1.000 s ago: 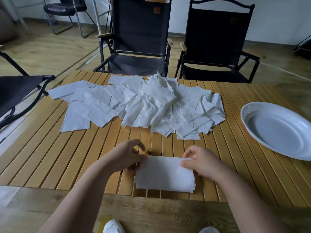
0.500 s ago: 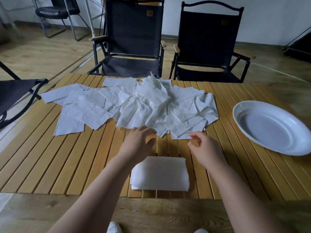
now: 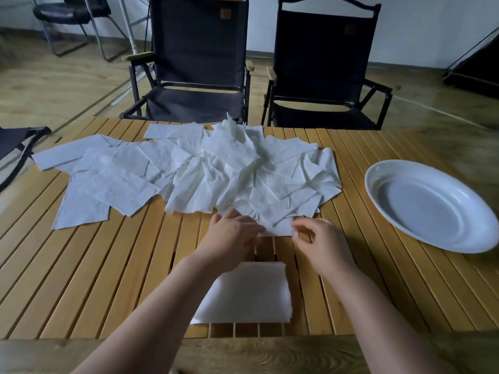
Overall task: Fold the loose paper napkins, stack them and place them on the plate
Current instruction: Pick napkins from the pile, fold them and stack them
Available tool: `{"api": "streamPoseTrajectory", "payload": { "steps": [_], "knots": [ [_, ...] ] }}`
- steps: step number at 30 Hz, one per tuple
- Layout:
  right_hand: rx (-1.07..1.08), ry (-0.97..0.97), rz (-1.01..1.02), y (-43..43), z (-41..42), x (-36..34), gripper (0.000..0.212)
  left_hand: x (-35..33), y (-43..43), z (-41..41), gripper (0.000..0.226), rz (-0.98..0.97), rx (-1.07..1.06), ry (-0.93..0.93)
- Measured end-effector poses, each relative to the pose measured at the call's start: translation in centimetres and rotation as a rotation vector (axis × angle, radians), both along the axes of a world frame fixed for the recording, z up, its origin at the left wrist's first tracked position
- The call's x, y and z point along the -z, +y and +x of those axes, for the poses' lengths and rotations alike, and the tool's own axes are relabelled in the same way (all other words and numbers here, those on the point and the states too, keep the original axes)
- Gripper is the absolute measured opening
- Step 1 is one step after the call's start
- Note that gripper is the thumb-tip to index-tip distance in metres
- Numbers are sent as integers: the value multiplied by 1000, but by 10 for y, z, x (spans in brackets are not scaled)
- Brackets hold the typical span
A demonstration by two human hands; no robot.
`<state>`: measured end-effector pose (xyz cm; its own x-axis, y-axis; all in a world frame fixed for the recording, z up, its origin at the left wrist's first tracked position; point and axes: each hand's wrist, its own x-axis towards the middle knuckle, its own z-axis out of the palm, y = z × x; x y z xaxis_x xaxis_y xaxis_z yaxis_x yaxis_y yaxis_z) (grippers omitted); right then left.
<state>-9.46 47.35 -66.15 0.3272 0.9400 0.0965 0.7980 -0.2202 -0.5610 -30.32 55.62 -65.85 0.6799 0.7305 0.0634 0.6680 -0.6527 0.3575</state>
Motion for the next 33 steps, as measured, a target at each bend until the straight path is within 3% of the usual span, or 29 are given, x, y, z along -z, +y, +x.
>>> {"api": "streamPoseTrajectory", "payload": {
  "steps": [9, 12, 16, 20, 22, 26, 28, 31, 33],
  "knots": [
    [-152, -166, 5, 1, -17, 4, 8, 6, -4, -5, 13, 4, -43, -88],
    [-198, -128, 27, -2, -23, -2, 6, 8, -6, -8, 17, -17, -28, -163],
    [-183, 148, 50, -11, -29, -18, 4, 8, -8, -23, 55, -76, 25, -250],
    [-241, 370, 54, -19, -34, -33, 7, 5, -6, -35, 71, -71, -123, -376],
    [-276, 513, 36, -22, -37, -37, 9, 0, -5, -38, 68, -136, -200, -442],
    [-291, 794, 34, -24, -37, -39, 4, -4, 2, -50, 28, -248, -210, -499],
    [-274, 1003, 46, -23, -35, -38, 8, -7, 1, -56, 30, -315, -187, -515],
    [-250, 1401, 56, -23, -35, -41, 10, -14, -4, -57, 38, -574, -147, -636],
    [-227, 1514, 72, -22, -34, -41, 10, -18, -7, -59, 33, -648, -147, -671]
  ]
}}
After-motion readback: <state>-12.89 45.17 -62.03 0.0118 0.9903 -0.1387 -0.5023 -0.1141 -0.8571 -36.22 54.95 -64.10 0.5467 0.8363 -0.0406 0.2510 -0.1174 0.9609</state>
